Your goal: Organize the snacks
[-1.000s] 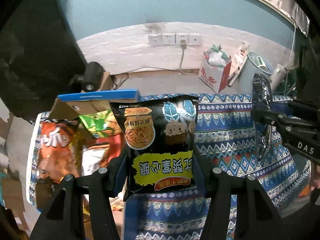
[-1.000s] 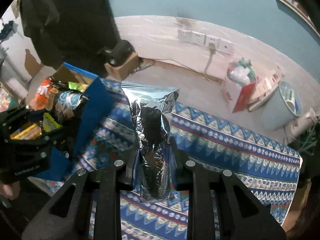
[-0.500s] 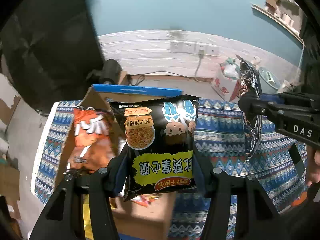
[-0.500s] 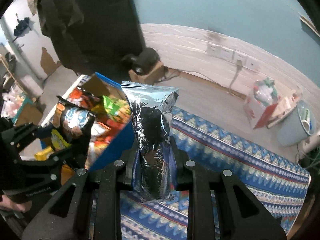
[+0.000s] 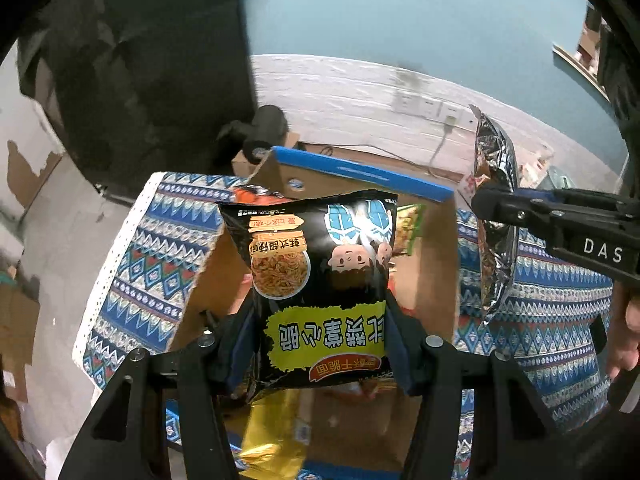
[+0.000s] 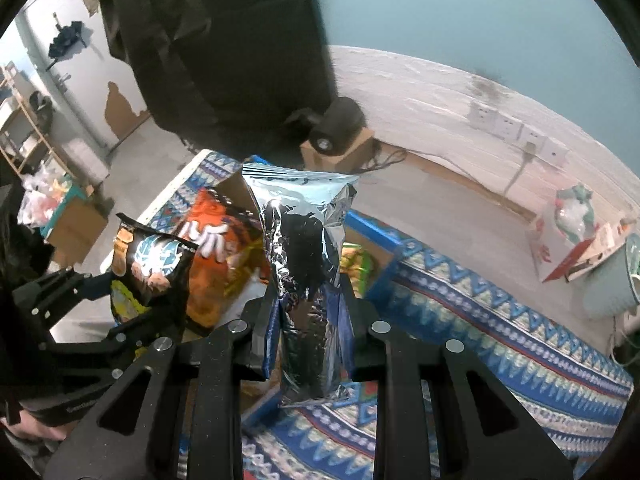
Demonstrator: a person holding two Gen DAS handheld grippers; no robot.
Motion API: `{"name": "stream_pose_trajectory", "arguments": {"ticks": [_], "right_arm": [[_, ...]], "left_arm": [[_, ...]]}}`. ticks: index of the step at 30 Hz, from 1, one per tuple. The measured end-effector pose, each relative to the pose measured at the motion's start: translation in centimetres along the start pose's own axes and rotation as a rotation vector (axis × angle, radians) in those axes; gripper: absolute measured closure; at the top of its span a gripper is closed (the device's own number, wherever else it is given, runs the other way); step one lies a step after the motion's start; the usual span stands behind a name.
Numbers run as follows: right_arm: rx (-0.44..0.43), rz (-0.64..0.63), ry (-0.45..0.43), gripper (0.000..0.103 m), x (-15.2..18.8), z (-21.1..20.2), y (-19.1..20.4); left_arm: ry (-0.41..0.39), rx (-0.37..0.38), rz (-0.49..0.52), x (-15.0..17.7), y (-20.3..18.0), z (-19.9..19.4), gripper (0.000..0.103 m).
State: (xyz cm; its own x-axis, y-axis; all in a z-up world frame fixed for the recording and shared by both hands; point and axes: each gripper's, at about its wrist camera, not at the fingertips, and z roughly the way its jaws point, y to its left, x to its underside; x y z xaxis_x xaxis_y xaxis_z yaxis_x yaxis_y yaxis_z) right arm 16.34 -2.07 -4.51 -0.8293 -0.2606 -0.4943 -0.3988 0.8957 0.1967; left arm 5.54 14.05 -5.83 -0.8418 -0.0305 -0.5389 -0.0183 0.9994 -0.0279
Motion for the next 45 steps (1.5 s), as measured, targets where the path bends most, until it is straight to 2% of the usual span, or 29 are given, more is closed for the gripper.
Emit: {"name": "stream_pose_trajectory", "arguments": {"ticks": [11,18,19,23,24,26,28,34,37,40,45], "right_arm": [[-0.025,0.003,0.044,0.080,-1.0,3.3,2.3],[-0.026,0.007,0.063,0.080,-1.1,4.5,3.0],[-0.025,0.009,0.063,0.080,-1.2,4.6,3.1],[-0.026,0.014,0.067,0.080,-1.1,4.8,3.1],[-0.027,0.017,0.067,0.079,-1.1,4.8,3.0],[-0.025,0.020,0.064,0.074,-1.1,4.7,2.9],[-0.022,0.029,0.056,0.063,-1.0,4.3,2.6],[0.010,0.041,0.016,0.042,-0.6,2.1,2.0],[0.017,0.043,-0.001,0.036,-0.3,0.8,1.9],[0.032,0.038,-0.021,0.031,0.2,-0.5,1.8],[0.055,0.012,-0.050,0.024,1.1,-2.5,1.7]], "left_arm": [[0.022,-0.032,-0.063,0.4,3.8,0.7,0.045],[0.052,-0.090,-0.085,0.8,5.1,1.6,0.045],[0.059,-0.088,-0.089,0.8,5.2,1.7,0.044],[0.058,-0.110,-0.090,0.8,5.3,1.6,0.028],[0.051,-0.119,-0.086,0.7,5.1,1.3,0.026],[0.043,-0.129,-0.082,0.7,5.1,1.0,0.024],[0.041,-0.129,-0.083,0.6,5.0,0.7,0.022],[0.035,-0.129,-0.069,0.8,4.4,-0.2,0.022],[0.027,-0.130,-0.061,0.8,3.8,-0.8,0.021],[0.012,-0.130,-0.053,0.6,3.4,-1.5,0.015],[-0.019,-0.145,-0.028,0.5,2.5,-3.0,0.015]]}}
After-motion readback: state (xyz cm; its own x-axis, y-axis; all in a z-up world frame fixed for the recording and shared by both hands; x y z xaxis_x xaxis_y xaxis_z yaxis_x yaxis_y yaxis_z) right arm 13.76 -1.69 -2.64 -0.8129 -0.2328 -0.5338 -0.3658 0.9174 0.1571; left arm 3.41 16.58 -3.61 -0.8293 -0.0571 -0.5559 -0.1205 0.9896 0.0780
